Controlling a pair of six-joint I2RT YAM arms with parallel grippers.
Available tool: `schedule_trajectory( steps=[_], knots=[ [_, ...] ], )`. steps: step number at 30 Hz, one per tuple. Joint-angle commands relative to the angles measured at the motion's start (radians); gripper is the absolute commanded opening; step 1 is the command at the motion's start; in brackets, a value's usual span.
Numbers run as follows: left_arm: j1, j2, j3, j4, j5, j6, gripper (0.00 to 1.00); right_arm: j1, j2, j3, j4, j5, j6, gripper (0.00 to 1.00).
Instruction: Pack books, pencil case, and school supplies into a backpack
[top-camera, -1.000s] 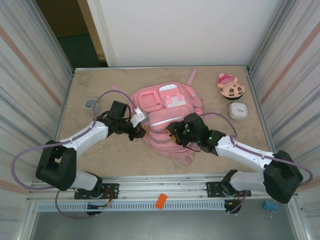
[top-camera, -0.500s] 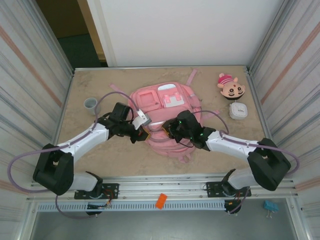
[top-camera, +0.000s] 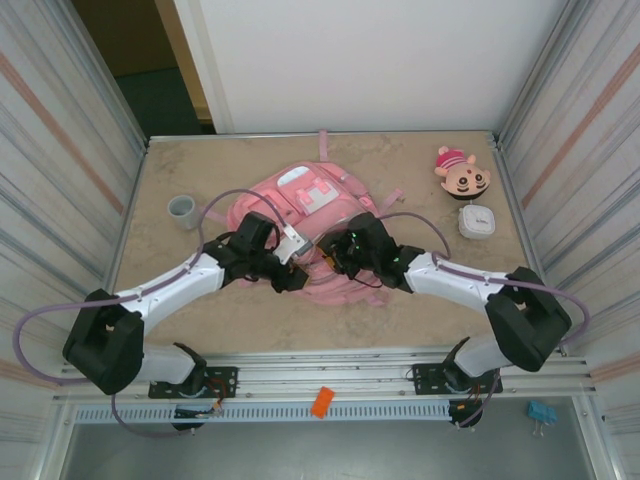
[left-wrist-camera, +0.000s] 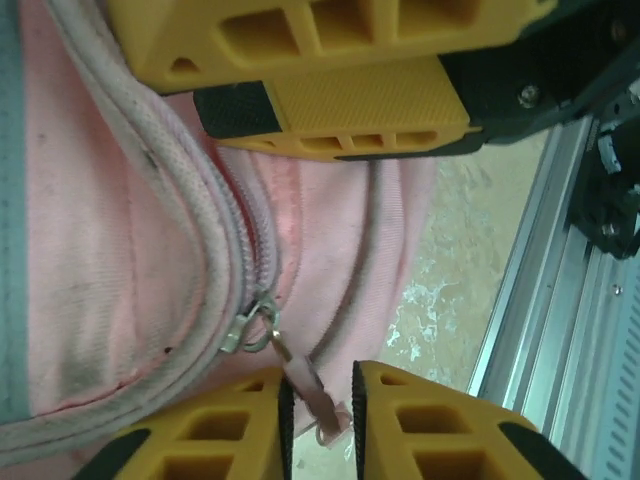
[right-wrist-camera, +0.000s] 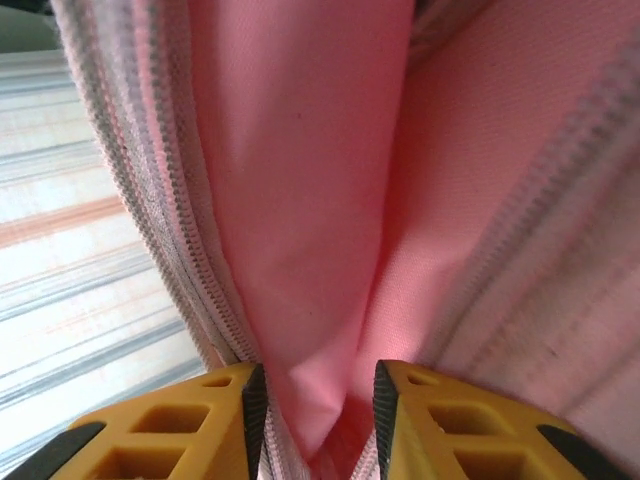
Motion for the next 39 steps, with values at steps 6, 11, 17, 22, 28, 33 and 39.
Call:
schedule_trajectory(
  steps=[6, 11, 17, 22, 28, 33, 39],
  knots=[
    [0.053, -0.236, 0.013, -0.059, 0.063, 0.297, 0.6, -0.002, -0.223, 0.12, -0.573, 0.024, -0.291, 0.39],
    [0.157, -0.324, -0.02, -0.12, 0.105, 0.589, 0.66, 0.024, -0.285, 0.147, -0.723, 0.083, -0.407, 0.4],
    [0.158, -0.218, 0.002, -0.156, 0.04, 0.86, 0.66, 0.072, -0.244, 0.187, -0.752, 0.117, -0.466, 0.4],
    [0.14, -0.099, 0.032, -0.126, -0.028, 0.996, 0.64, 0.078, -0.196, 0.205, -0.721, 0.12, -0.495, 0.4],
    [0.101, 0.008, 0.053, -0.079, -0.101, 1.078, 0.65, 0.064, -0.173, 0.199, -0.679, 0.1, -0.472, 0.42],
    [0.074, 0.071, 0.038, 0.065, -0.175, 1.046, 0.66, 0.034, -0.184, 0.17, -0.611, 0.071, -0.438, 0.42],
    [0.04, 0.14, 0.034, 0.162, -0.249, 1.007, 0.54, -0.002, -0.204, 0.154, -0.603, 0.043, -0.433, 0.42]
  ],
)
